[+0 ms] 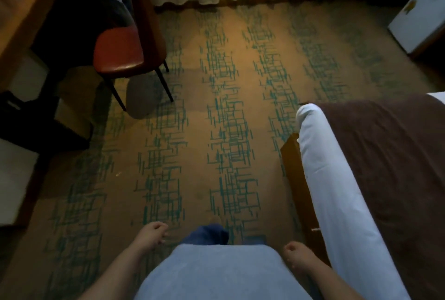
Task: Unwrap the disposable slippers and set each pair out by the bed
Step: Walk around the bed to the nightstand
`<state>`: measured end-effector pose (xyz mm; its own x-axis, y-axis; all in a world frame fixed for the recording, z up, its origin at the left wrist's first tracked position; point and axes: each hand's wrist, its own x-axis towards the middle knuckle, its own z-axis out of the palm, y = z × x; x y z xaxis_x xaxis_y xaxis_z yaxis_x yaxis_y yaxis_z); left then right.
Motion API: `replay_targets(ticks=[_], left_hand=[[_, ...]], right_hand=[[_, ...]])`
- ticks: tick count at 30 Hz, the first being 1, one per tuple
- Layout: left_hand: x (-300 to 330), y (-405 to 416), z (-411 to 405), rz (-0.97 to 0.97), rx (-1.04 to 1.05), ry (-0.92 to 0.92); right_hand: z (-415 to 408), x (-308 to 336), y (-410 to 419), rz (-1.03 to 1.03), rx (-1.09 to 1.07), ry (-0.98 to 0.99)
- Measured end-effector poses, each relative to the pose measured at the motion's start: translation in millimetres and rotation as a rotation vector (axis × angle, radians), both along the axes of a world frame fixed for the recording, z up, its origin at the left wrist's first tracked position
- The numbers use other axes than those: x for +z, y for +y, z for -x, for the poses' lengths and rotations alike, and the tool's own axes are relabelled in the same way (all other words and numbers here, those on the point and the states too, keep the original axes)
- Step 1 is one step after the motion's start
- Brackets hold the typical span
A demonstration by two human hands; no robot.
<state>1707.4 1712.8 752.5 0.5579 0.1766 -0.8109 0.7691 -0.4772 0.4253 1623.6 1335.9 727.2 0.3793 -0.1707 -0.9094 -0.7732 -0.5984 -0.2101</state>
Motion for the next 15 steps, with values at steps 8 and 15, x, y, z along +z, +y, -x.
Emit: replay_targets(ticks=[8,15], left_hand=[[22,-35,-212,0.103,0.120,-0.132],[-2,-100,-336,0.080,0.067,-0.047]], right_hand=[[-129,-9,-2,0.019,-0.186,-0.141],[-296,-35,-62,-0.004,-0.184,-0.083]])
